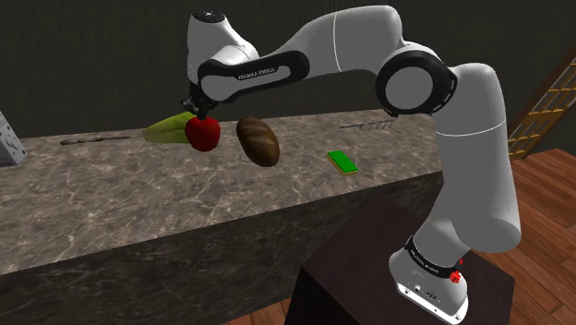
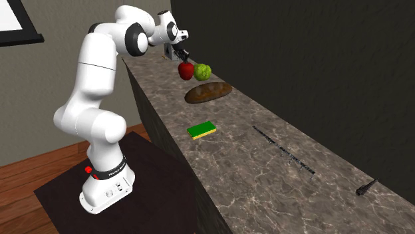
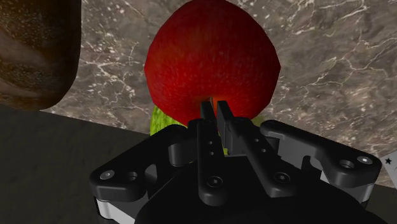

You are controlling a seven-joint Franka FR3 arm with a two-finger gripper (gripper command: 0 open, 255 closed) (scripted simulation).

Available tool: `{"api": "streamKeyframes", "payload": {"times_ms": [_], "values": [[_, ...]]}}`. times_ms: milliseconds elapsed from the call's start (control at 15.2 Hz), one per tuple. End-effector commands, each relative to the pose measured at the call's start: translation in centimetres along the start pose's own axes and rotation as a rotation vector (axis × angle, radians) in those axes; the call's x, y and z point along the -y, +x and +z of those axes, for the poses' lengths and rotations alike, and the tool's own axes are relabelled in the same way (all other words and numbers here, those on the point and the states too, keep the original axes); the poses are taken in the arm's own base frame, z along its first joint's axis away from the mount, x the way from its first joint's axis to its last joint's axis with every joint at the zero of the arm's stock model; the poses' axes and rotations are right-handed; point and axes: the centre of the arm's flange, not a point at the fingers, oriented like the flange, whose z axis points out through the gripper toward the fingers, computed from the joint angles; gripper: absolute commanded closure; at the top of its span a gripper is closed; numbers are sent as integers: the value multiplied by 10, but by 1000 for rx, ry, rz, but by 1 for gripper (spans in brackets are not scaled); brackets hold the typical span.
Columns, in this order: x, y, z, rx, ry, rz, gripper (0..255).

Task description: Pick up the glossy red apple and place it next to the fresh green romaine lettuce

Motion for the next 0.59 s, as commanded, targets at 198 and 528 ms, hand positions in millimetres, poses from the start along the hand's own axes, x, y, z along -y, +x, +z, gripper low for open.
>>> {"api": "streamKeyframes", "payload": {"times_ms": [198, 528], "values": [[0, -11, 23, -1, 0, 0, 255], [1, -19, 40, -1, 0, 0, 255]]}}
